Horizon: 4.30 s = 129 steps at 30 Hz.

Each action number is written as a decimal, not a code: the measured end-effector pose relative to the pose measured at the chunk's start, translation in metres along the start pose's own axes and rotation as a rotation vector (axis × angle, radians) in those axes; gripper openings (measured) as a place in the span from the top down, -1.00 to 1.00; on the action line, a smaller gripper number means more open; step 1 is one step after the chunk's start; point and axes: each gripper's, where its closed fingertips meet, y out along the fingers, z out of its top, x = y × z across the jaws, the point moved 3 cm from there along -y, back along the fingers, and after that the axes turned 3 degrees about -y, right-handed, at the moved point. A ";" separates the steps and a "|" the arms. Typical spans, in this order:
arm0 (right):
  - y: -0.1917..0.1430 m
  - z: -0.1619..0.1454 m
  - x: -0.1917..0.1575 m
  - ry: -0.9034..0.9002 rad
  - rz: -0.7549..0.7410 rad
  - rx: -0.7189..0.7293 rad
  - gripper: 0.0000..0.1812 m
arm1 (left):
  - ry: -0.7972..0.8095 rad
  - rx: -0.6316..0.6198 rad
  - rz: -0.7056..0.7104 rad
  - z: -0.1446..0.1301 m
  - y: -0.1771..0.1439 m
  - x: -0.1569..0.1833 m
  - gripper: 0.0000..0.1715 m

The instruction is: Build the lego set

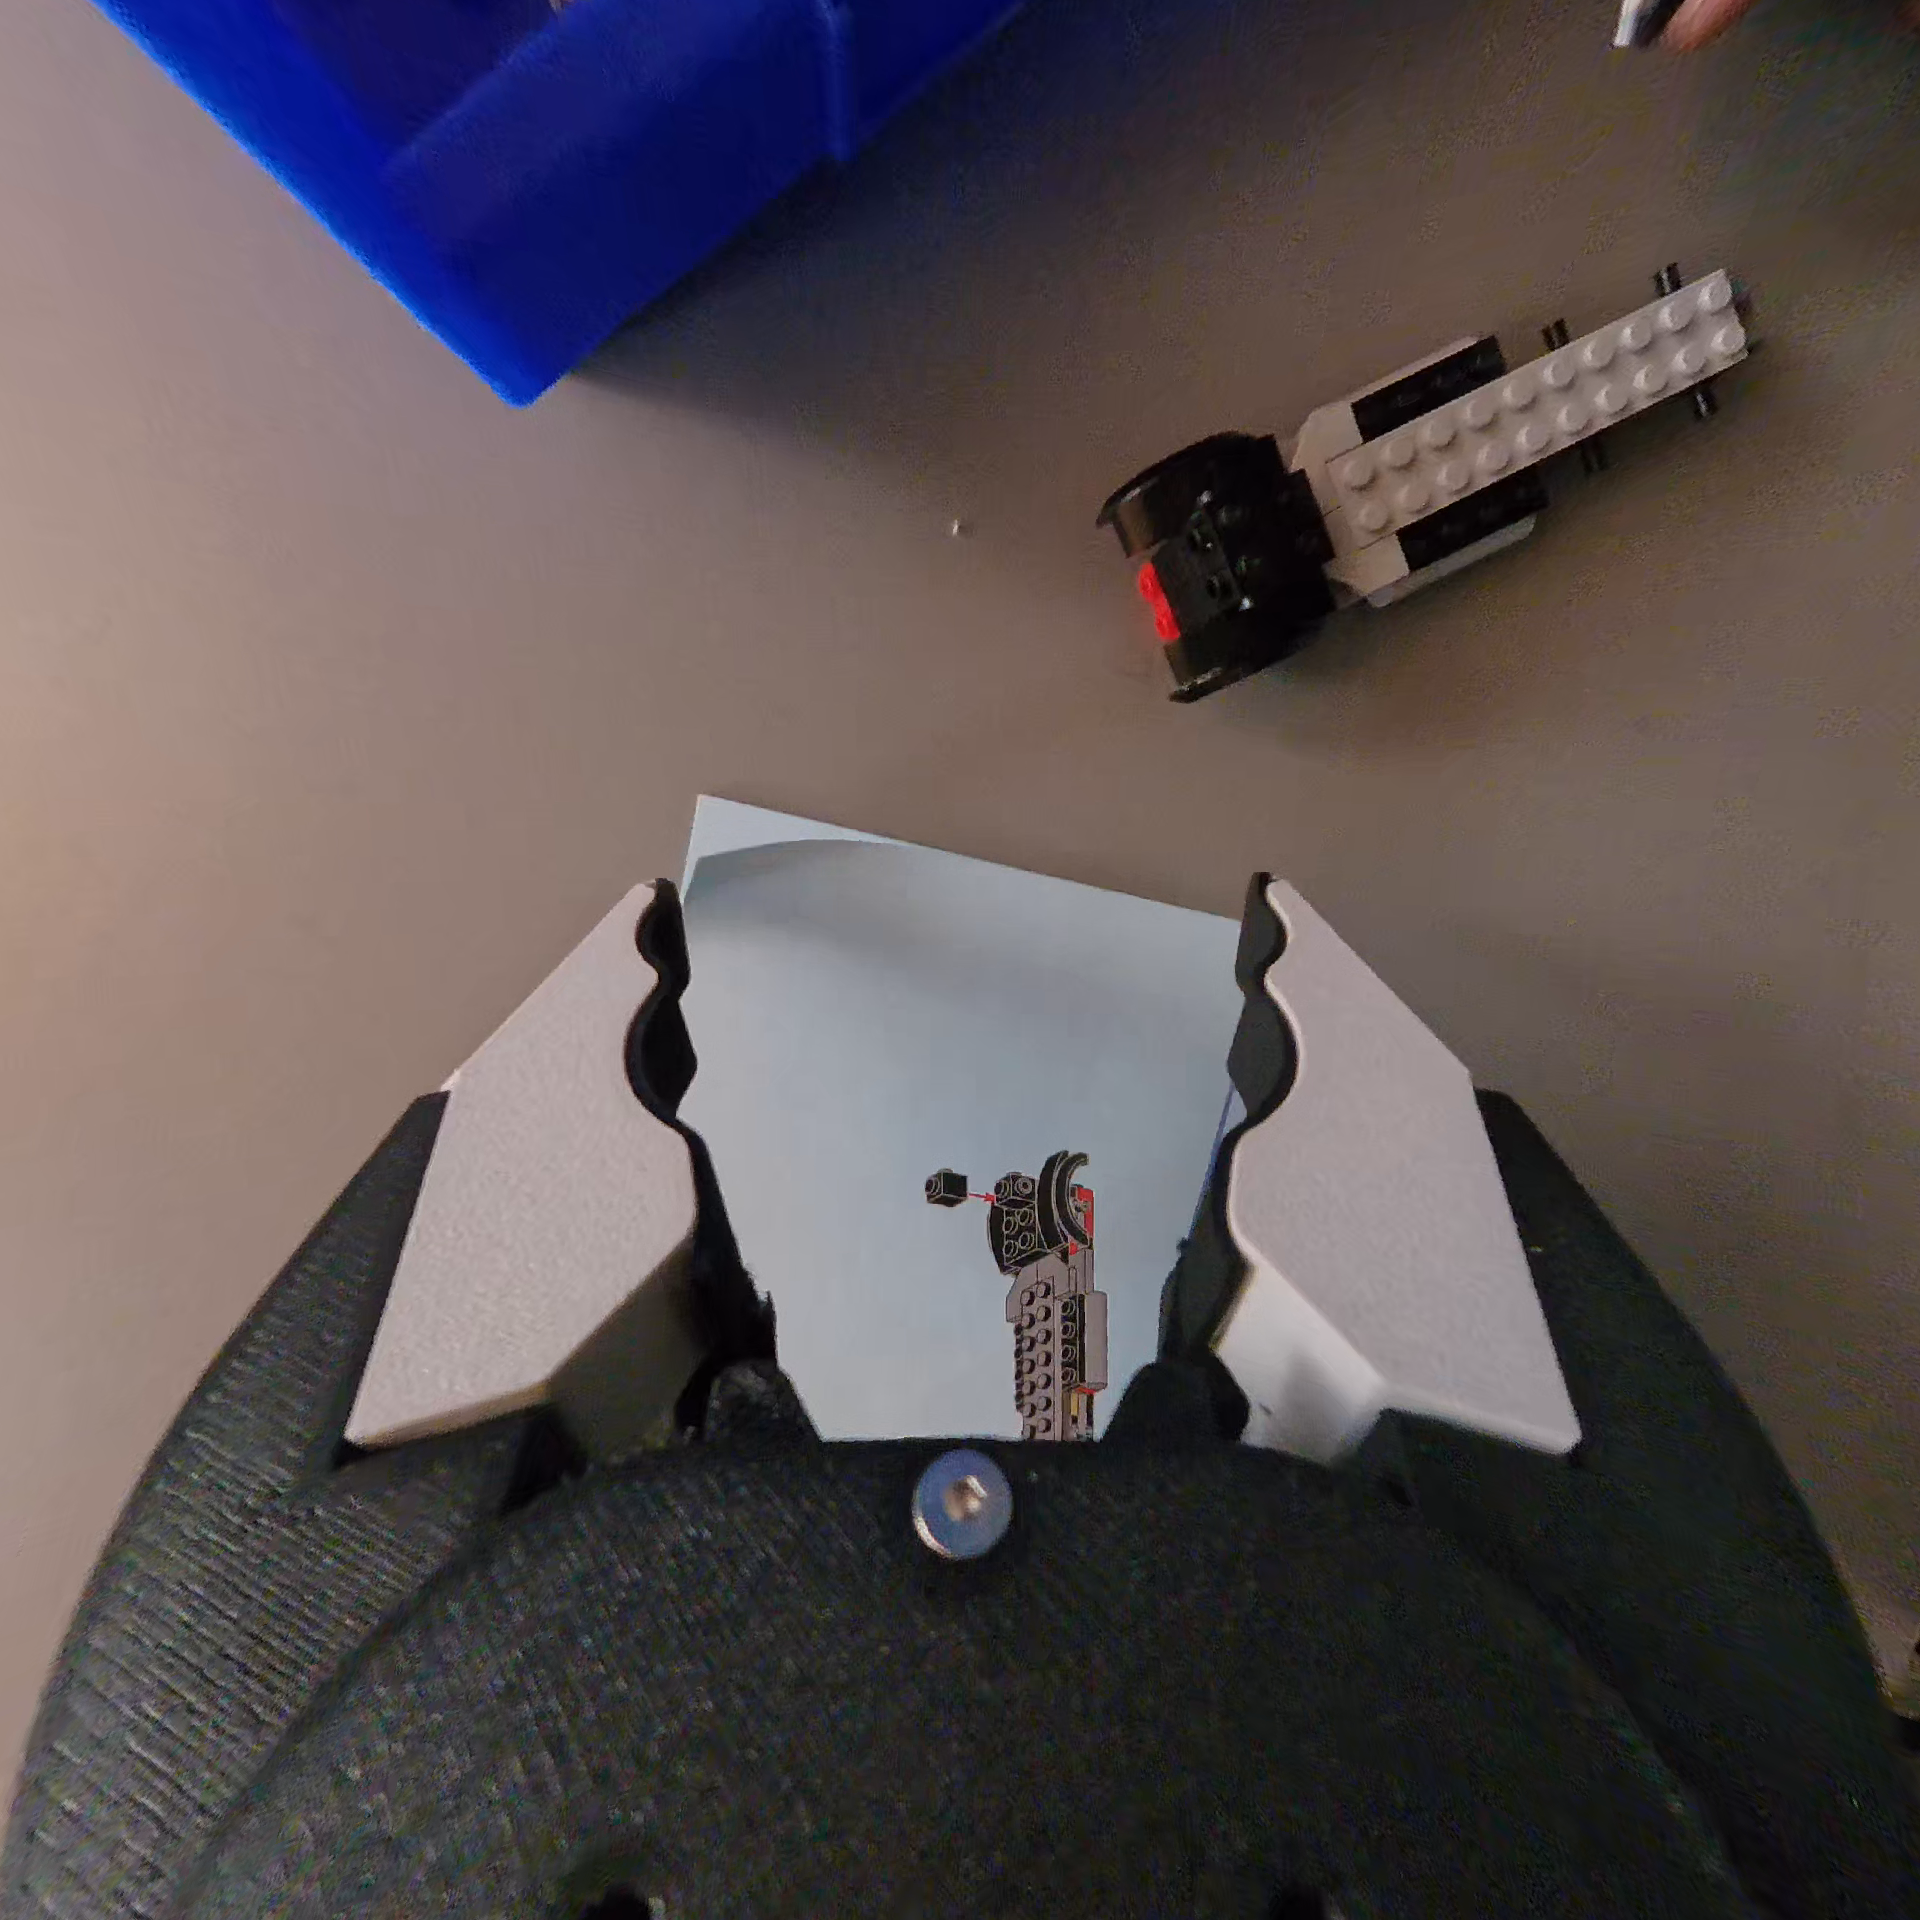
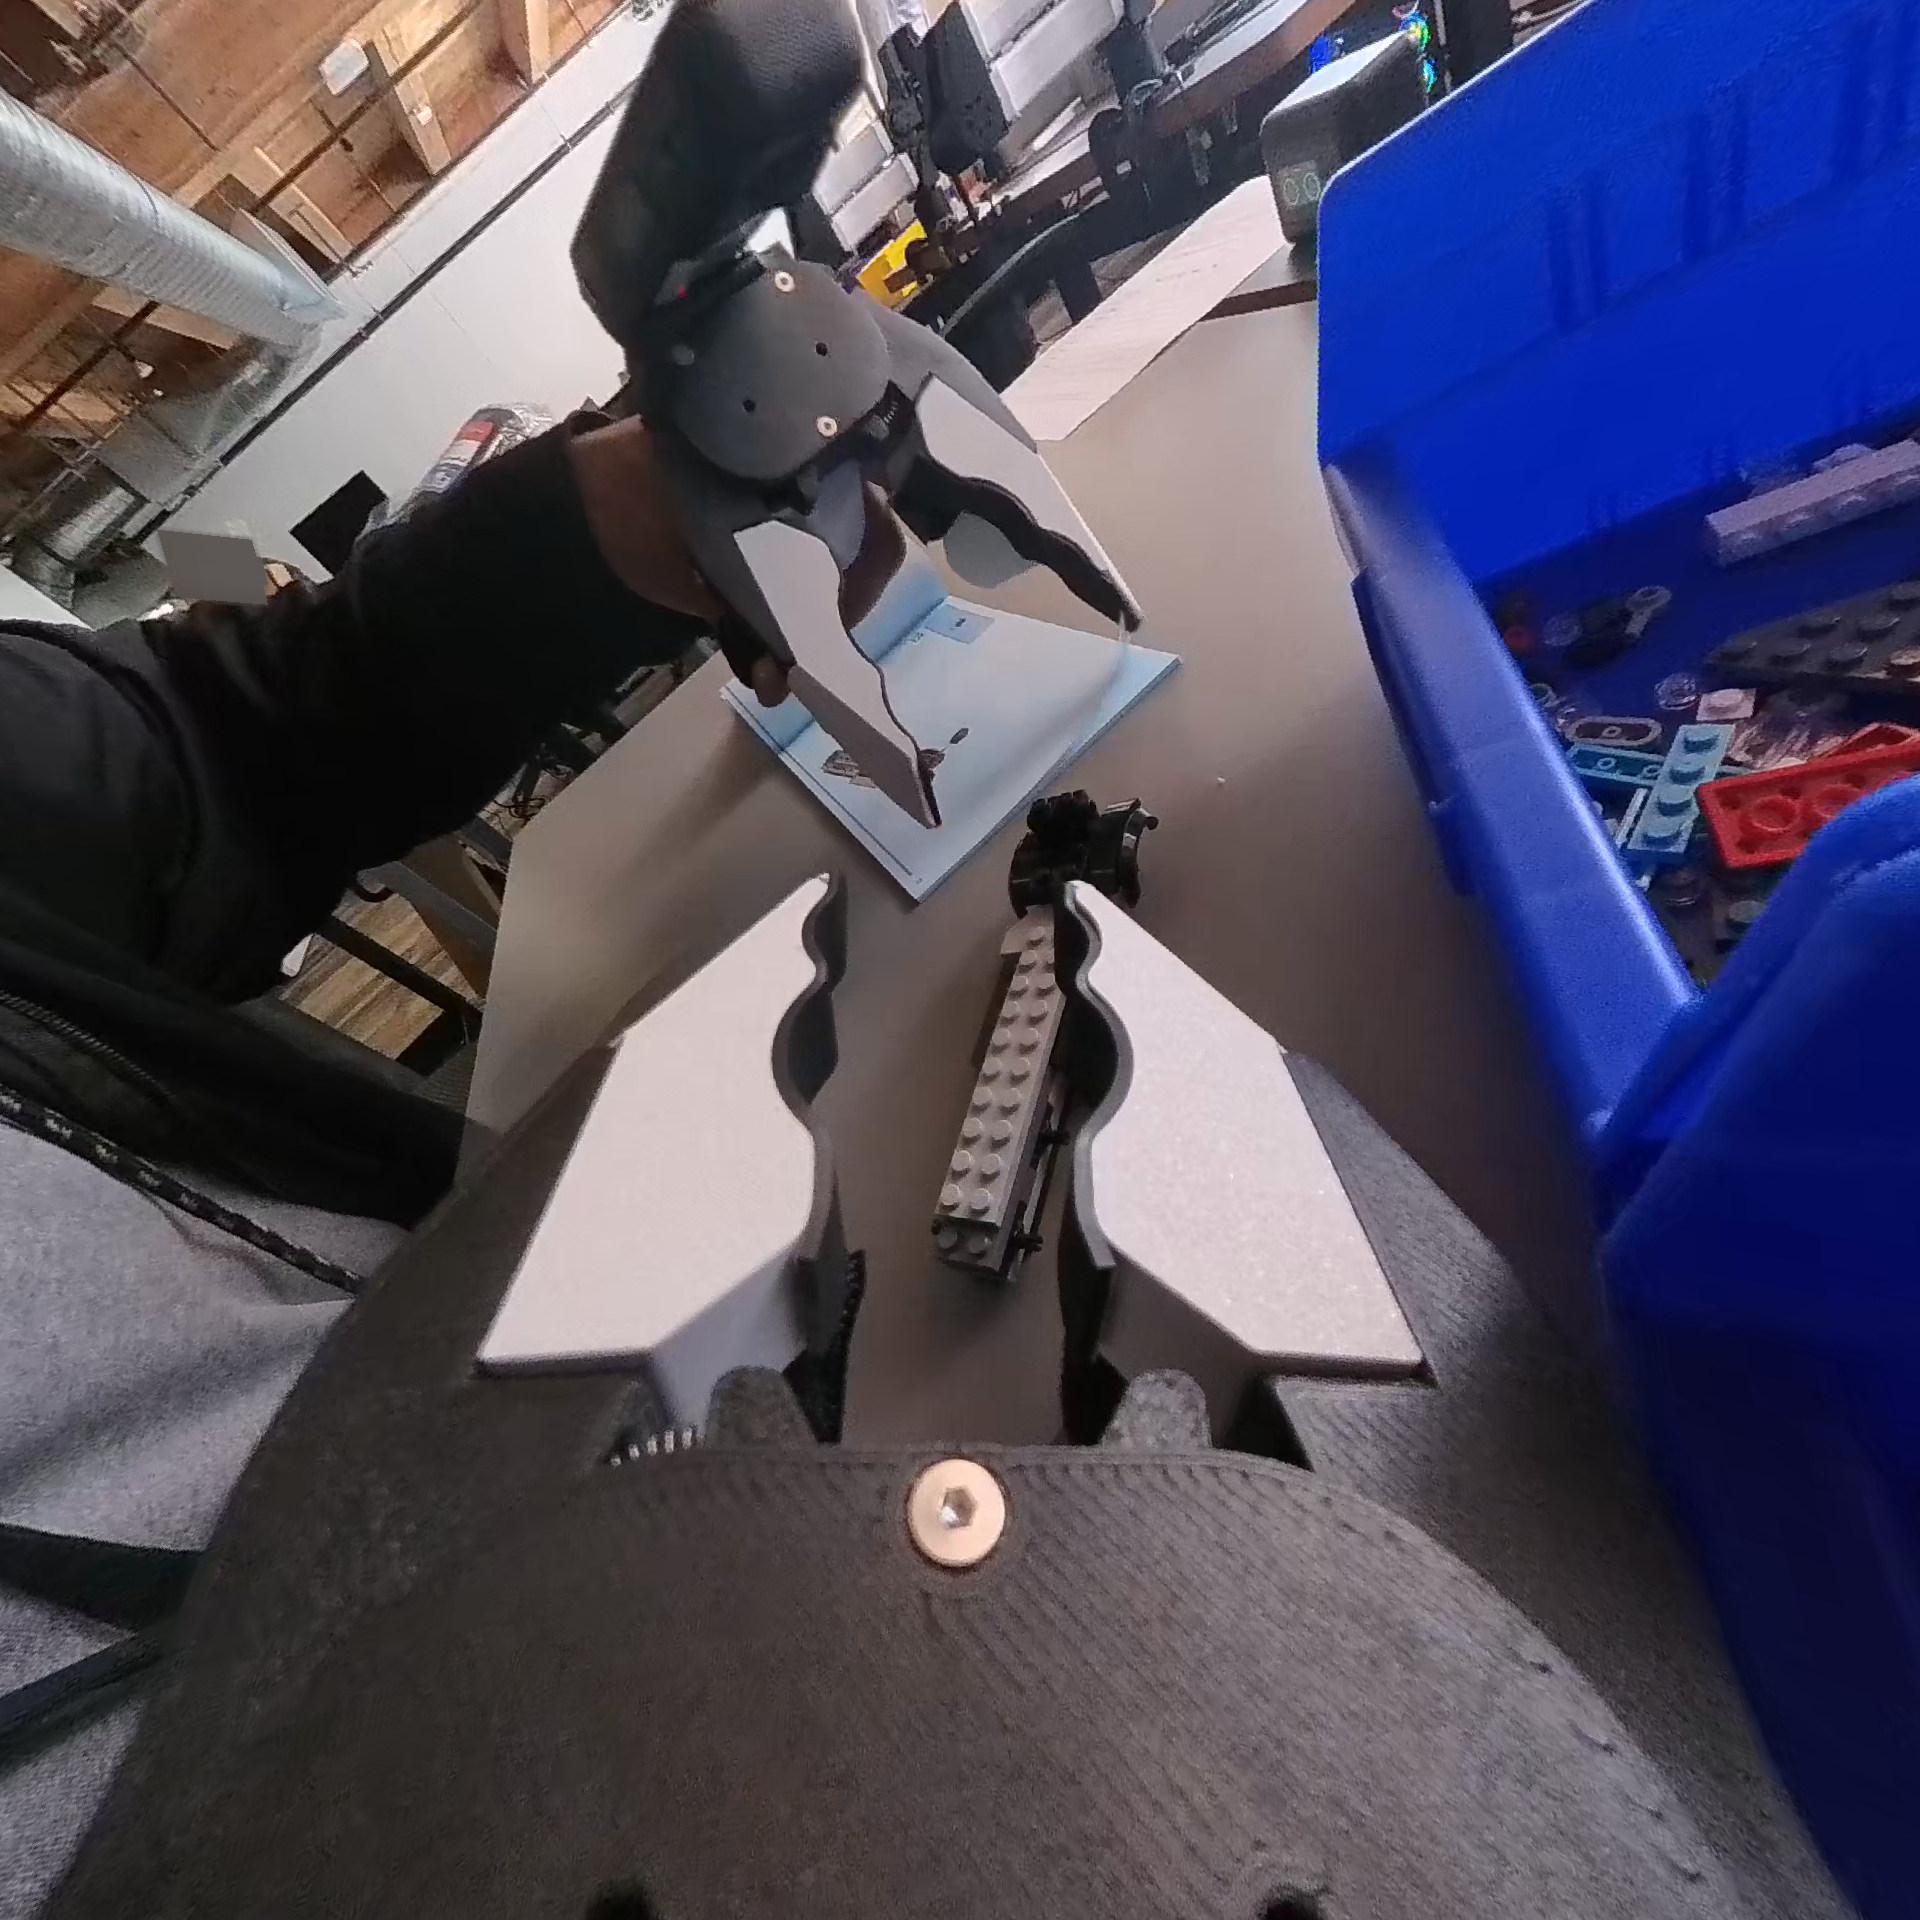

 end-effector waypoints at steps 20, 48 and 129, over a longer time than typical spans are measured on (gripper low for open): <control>0.000 0.000 0.000 0.002 0.000 0.001 0.54 | 0.101 0.033 0.082 0.000 -0.014 -0.012 0.39; 0.084 0.043 -0.028 -0.060 -0.094 -0.128 0.43 | 0.039 0.431 0.199 -0.004 -0.089 -0.033 1.00; 0.220 -0.002 -0.061 0.121 -0.084 -0.132 0.16 | -0.680 0.836 -0.401 -0.074 -0.112 -0.020 1.00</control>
